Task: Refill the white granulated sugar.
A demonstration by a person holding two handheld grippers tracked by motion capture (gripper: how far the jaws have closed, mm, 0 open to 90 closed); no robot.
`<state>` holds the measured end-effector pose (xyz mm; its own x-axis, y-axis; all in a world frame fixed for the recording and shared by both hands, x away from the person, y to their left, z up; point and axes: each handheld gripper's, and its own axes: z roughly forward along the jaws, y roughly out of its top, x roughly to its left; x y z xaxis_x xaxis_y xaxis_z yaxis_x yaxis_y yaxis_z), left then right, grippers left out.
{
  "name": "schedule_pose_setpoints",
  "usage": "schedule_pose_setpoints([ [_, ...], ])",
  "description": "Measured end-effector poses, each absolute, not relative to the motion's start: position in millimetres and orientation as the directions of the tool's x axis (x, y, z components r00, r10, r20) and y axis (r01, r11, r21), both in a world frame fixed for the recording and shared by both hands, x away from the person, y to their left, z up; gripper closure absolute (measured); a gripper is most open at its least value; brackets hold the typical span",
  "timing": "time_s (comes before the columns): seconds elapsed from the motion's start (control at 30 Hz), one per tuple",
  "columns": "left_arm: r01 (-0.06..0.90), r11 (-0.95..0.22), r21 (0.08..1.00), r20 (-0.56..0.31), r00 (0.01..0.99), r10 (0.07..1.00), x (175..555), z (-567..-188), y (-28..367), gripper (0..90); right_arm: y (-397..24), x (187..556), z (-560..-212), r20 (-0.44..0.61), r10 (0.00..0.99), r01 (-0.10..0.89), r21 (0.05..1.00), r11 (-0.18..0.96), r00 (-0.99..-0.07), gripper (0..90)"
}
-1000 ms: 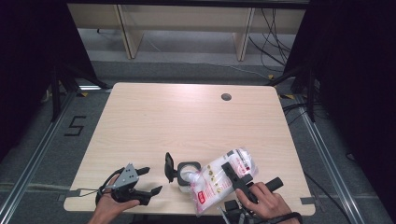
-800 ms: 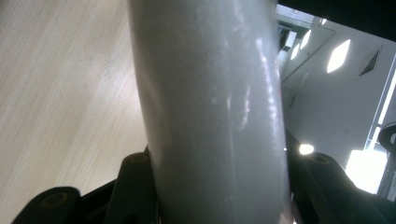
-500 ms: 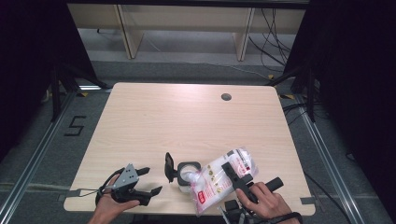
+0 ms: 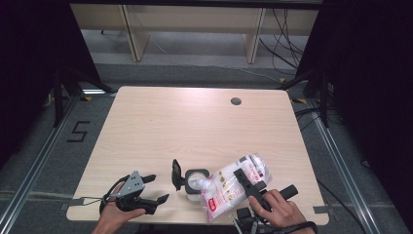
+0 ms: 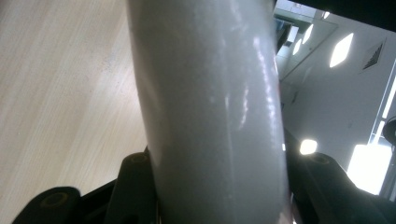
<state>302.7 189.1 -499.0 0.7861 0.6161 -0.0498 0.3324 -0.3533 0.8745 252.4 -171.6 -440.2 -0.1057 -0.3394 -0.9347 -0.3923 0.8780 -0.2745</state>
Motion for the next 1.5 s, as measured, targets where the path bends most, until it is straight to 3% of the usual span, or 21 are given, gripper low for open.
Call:
schedule_pose_setpoints([
  [1.5,0.338,-0.346,0.875,-0.057,0.783,0.620,303.3,-499.8,188.7,17.5,-171.7,251.2,-438.0,-0.938,-0.331,-0.396,-0.265,0.879,-0.108,57.7],
])
